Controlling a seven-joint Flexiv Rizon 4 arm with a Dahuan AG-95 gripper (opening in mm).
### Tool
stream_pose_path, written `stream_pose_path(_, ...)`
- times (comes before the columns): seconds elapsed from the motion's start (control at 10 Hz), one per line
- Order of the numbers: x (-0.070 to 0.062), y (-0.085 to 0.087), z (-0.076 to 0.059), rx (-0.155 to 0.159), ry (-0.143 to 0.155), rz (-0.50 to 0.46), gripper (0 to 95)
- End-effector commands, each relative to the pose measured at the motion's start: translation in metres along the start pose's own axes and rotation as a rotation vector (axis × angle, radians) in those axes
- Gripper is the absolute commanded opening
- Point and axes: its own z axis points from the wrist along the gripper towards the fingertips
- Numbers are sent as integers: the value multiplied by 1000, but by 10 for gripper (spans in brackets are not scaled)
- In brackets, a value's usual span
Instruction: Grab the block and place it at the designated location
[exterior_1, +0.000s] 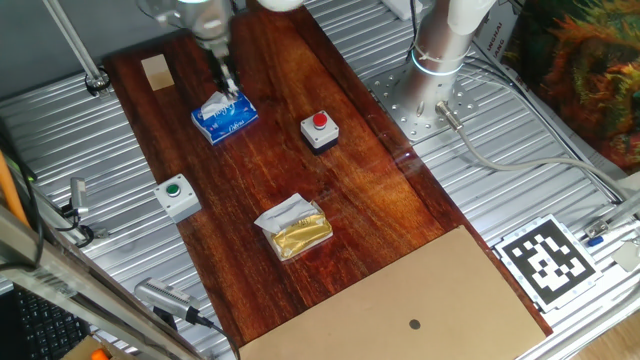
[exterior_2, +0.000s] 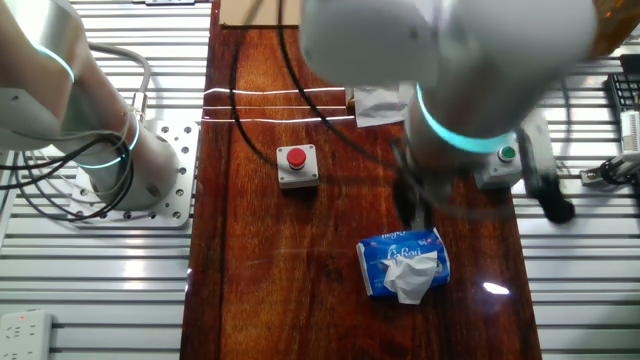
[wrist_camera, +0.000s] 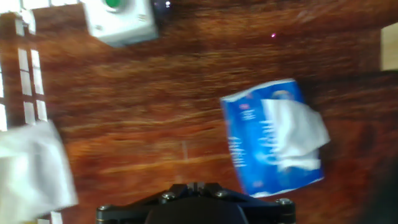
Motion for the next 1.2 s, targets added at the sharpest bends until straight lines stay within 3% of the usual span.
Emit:
stream_pose_path(0.1,3,-48,6,1,-8,-50,0)
stream_pose_path(0.4,5,-92,9,14,-13,-93,0)
stream_pose_path(0.9,-38,-98,23,24,-24,-101,0)
stream_pose_path(1.2,-42,-99,27,30,-31,-95,0)
